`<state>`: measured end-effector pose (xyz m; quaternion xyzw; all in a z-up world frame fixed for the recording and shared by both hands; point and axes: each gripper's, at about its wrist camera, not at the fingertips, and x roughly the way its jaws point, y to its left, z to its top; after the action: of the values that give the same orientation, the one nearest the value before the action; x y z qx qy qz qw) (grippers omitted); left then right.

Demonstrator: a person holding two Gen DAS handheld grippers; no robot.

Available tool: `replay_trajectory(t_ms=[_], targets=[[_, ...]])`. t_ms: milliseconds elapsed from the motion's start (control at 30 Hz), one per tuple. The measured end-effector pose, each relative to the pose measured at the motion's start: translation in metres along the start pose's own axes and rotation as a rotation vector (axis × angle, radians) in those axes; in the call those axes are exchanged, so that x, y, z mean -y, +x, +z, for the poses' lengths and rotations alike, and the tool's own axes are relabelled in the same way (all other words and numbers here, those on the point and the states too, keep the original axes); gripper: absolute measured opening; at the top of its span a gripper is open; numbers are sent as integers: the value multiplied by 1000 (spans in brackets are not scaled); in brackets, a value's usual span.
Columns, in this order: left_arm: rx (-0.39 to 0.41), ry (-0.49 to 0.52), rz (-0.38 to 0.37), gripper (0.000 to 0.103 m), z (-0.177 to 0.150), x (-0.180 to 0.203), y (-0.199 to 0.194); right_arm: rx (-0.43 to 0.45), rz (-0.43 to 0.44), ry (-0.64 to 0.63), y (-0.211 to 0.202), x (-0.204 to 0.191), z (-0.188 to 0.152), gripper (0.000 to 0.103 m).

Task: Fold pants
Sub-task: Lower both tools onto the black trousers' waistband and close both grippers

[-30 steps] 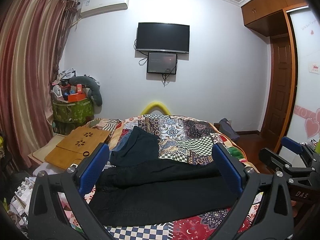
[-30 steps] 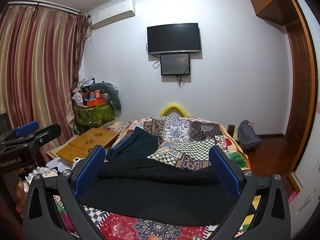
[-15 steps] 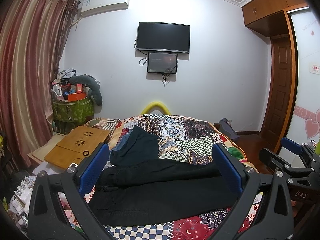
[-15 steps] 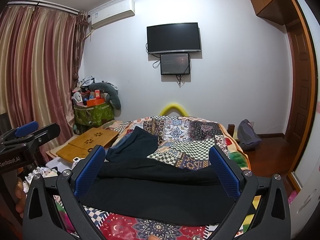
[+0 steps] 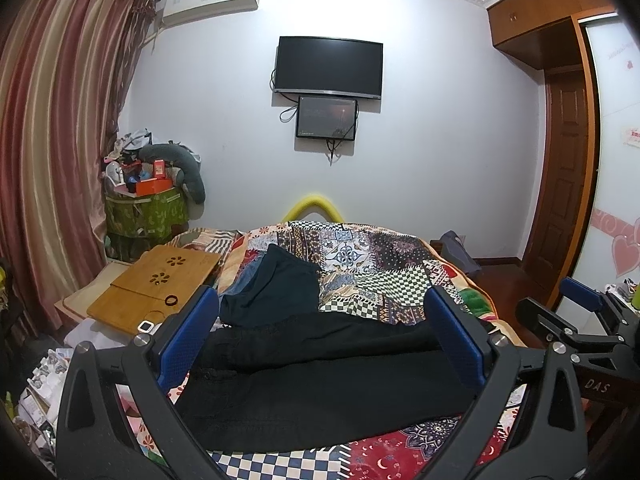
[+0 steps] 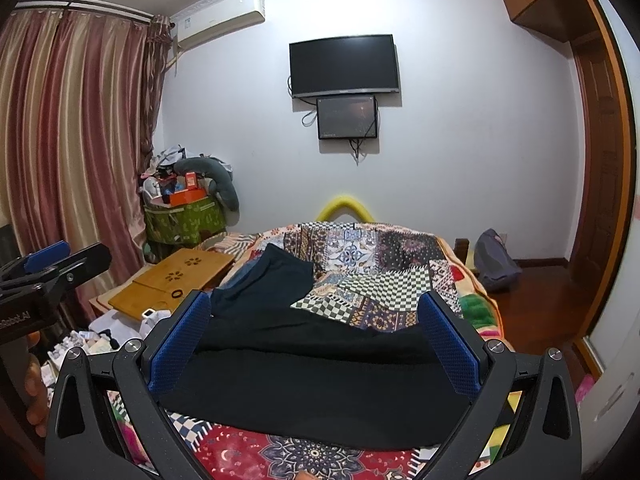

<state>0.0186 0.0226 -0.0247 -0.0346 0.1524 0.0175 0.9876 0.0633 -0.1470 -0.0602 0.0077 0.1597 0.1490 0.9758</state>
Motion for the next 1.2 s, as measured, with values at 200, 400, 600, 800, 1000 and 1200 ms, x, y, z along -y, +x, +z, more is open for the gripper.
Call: replay_trajectory(t_ms=[200, 400, 600, 800, 1000, 1200], targets=[[-44, -27, 21, 103, 0, -16, 34, -55, 9, 23, 28, 10, -6, 103], [-137, -62, 66, 103, -4, -48, 99, -97, -26, 14, 68, 26, -12, 103], [-261, -97, 79, 103, -10, -101, 181, -172, -66, -37, 115, 43, -21, 103], [-371, -106, 146, 103, -21, -148, 262, -272, -22, -59, 169, 52, -27, 103], [-512, -83, 217, 103, -47, -188, 334, -376, 47, -66, 224, 61, -32, 103], [-711, -111, 231, 103, -89, -222, 398, -533, 122, -119, 280, 61, -43, 102]])
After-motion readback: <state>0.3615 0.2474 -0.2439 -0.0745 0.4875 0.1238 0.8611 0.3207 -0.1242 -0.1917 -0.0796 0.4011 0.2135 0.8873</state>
